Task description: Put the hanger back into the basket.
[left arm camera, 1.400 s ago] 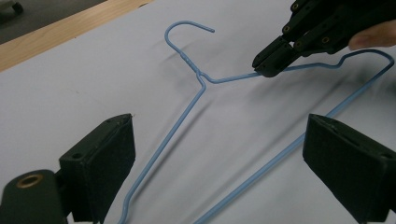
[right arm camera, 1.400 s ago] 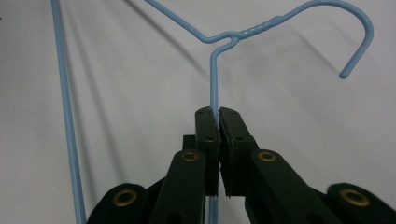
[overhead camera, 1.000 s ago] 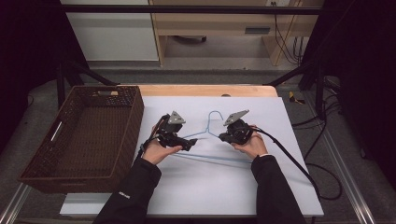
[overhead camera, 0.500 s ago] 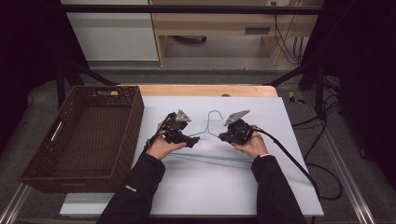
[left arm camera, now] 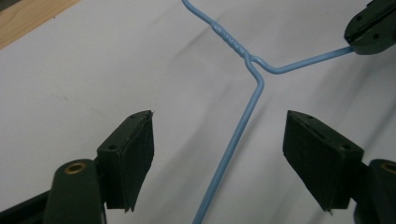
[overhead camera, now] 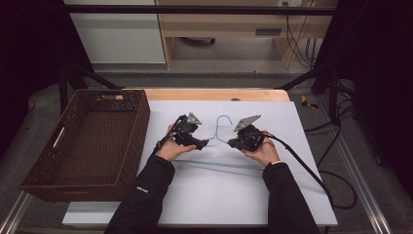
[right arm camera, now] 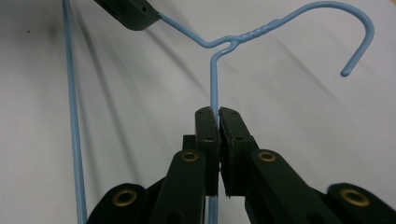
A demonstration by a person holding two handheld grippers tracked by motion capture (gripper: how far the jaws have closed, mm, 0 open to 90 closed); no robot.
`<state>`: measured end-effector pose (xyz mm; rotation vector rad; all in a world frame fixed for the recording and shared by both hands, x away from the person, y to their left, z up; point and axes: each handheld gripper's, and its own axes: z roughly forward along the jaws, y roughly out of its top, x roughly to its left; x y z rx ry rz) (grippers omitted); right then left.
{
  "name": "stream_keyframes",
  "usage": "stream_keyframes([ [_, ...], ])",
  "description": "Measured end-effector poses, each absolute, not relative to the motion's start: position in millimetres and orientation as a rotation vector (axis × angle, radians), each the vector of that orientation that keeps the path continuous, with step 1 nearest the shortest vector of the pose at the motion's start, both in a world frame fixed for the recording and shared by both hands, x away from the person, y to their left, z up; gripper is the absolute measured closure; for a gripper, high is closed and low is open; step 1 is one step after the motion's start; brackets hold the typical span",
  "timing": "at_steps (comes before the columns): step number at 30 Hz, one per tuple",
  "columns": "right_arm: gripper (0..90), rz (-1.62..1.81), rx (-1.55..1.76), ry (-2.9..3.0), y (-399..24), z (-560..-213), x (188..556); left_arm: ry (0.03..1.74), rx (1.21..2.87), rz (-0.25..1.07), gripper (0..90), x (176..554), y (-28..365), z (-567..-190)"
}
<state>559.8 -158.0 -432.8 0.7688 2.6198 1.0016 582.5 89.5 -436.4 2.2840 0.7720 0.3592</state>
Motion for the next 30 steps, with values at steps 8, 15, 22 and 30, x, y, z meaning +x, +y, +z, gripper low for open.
stream_keyframes([
  [8,87.9,1.003,0.755,2.624,-157.6,-433.4,559.6,0.761,2.333,0.36,32.7,586.7,86.0,-446.9],
  [15,87.9,0.997,0.758,2.626,-157.4,-433.4,559.4,0.733,2.371,0.353,40.9,587.3,82.3,-452.7],
  [22,87.9,1.005,0.752,2.629,-156.3,-434.3,558.3,0.706,2.4,0.373,56.4,586.4,78.4,-455.5],
  [30,87.9,1.011,0.748,2.629,-156.2,-433.9,558.0,0.661,2.408,0.391,67.1,583.7,75.7,-455.0],
])
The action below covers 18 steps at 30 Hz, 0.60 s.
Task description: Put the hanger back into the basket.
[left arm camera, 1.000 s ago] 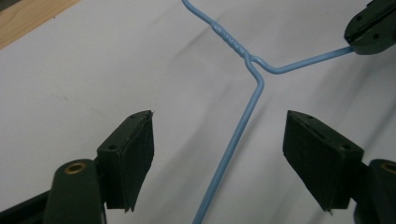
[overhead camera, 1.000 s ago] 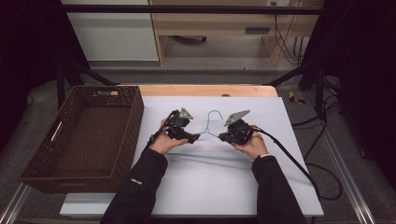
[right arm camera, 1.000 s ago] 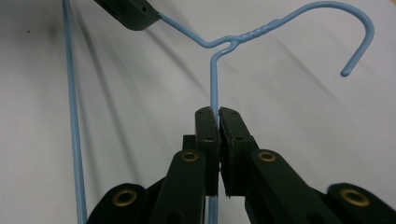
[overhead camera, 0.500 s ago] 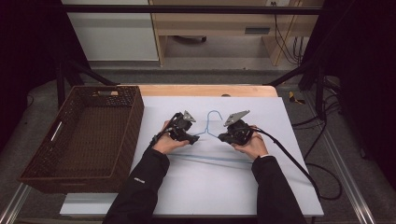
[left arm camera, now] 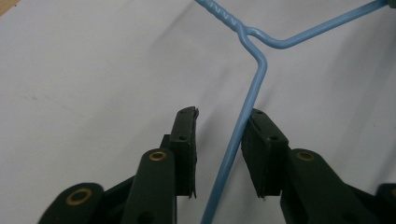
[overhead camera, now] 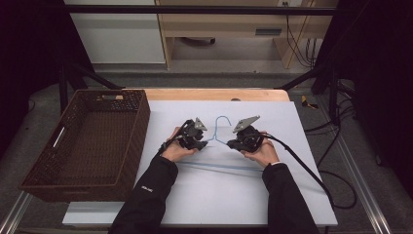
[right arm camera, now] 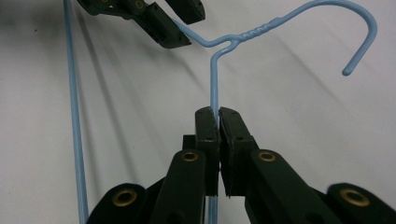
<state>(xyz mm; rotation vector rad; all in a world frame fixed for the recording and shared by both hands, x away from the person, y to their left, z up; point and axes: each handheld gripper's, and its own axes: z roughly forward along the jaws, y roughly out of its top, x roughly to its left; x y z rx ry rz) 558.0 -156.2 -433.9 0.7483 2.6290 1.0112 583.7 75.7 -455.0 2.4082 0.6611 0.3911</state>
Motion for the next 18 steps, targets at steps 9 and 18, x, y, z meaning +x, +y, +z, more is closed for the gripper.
stream_keyframes([
  [9,87.9,1.02,0.74,2.634,-156.6,-433.2,557.5,0.626,2.421,0.38,76.8,582.6,73.5,-456.1],
  [18,87.8,1.027,0.74,2.632,-156.6,-432.0,556.6,0.592,2.448,0.397,79.3,579.9,73.0,-453.3],
])
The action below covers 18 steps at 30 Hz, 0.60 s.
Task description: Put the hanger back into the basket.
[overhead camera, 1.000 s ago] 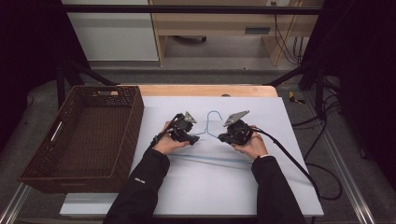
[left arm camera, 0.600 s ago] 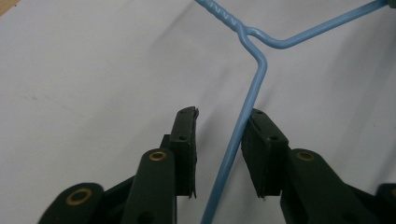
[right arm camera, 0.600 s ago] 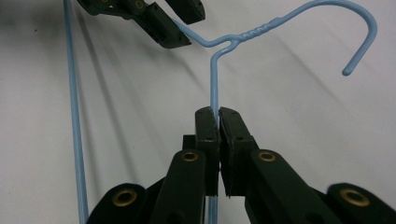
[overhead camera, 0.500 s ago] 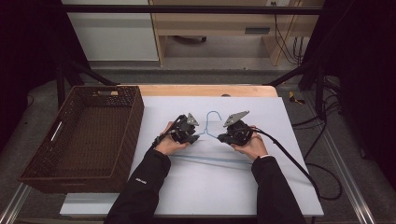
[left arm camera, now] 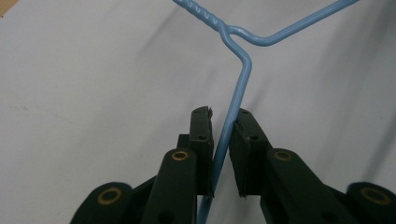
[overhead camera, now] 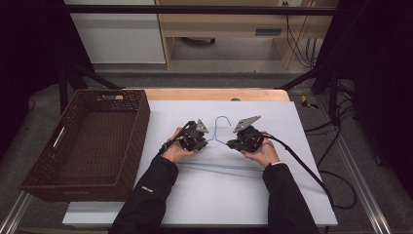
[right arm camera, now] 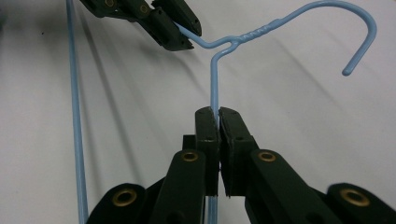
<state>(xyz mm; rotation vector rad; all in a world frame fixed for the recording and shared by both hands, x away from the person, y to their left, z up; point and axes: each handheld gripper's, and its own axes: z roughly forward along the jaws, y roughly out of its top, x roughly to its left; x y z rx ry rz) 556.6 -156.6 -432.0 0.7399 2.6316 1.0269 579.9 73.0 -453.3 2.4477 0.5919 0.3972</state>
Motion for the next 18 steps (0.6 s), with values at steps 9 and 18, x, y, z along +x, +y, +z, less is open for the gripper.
stream_keyframes([
  [9,87.8,1.017,0.737,2.634,-157.4,-430.5,556.2,0.538,2.477,0.42,82.2,573.6,71.8,-447.7],
  [18,87.5,1.04,0.739,2.634,-159.4,-426.6,554.8,0.495,2.496,0.357,85.7,567.4,73.2,-441.0],
])
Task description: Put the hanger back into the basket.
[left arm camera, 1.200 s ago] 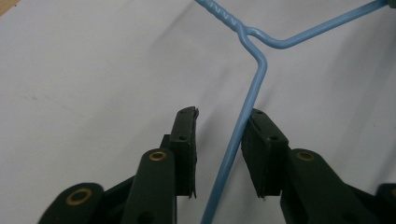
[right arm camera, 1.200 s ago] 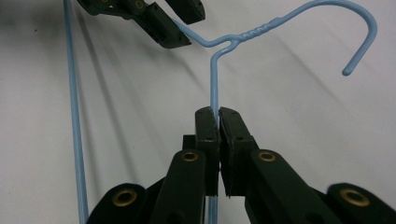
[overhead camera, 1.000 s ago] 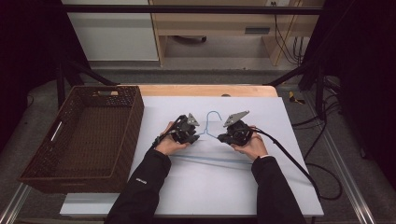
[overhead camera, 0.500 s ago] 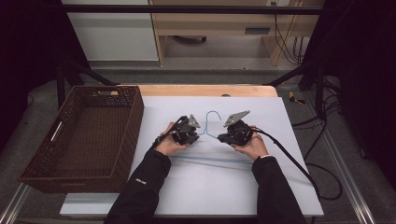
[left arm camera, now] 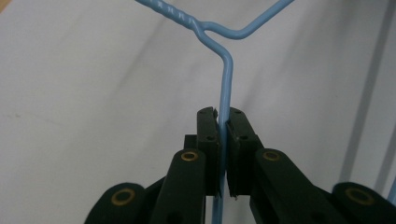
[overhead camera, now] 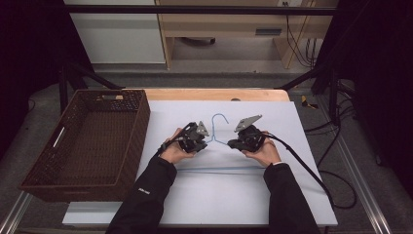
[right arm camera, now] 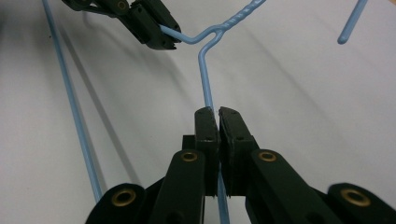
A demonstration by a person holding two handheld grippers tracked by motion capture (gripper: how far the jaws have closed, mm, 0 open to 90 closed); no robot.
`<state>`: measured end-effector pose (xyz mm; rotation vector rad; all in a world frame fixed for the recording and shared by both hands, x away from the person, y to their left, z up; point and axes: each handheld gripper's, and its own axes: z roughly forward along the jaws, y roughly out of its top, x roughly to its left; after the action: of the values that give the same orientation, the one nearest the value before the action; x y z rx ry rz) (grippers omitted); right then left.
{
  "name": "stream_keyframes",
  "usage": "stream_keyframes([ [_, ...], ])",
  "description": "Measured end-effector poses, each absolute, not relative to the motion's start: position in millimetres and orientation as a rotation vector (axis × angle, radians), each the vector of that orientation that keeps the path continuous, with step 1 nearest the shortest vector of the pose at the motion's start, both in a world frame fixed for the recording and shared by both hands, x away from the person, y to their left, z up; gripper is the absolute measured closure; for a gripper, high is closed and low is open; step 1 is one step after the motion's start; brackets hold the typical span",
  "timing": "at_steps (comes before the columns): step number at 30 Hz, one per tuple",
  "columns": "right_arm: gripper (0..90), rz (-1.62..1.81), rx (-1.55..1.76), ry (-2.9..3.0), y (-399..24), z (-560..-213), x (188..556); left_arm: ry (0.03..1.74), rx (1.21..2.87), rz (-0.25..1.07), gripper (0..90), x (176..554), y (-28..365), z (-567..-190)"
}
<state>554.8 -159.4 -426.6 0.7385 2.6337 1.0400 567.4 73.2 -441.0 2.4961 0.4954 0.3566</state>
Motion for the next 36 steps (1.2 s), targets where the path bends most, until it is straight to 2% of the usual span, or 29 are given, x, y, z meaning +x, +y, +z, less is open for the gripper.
stream_keyframes([
  [15,86.0,1.096,0.746,2.609,-166.0,-411.6,546.2,0.486,2.483,0.312,86.9,554.3,74.7,-416.1],
  [21,76.9,1.168,0.762,2.536,-174.0,-395.6,536.8,0.505,2.469,0.337,87.0,547.0,76.3,-405.3],
  [23,76.5,1.196,0.778,2.503,-179.7,-387.9,533.0,0.52,2.467,0.353,86.9,544.8,77.1,-401.8],
  [29,67.0,1.212,0.857,2.415,-198.9,-370.8,515.4,0.552,2.427,0.387,87.0,537.3,80.1,-388.7],
  [31,60.1,1.231,0.872,2.375,-205.2,-370.2,509.6,0.562,2.42,0.408,87.0,535.1,81.5,-384.6],
  [32,53.0,1.246,0.898,2.333,-211.5,-369.8,503.6,0.59,2.399,0.421,87.0,532.9,83.0,-381.3],
  [33,53.0,1.246,0.898,2.333,-211.5,-369.8,503.6,0.59,2.399,0.421,87.0,532.9,83.0,-381.3],
  [36,41.3,1.283,0.913,2.268,-220.5,-368.8,494.3,0.619,2.379,0.435,87.0,530.3,86.2,-376.4],
])
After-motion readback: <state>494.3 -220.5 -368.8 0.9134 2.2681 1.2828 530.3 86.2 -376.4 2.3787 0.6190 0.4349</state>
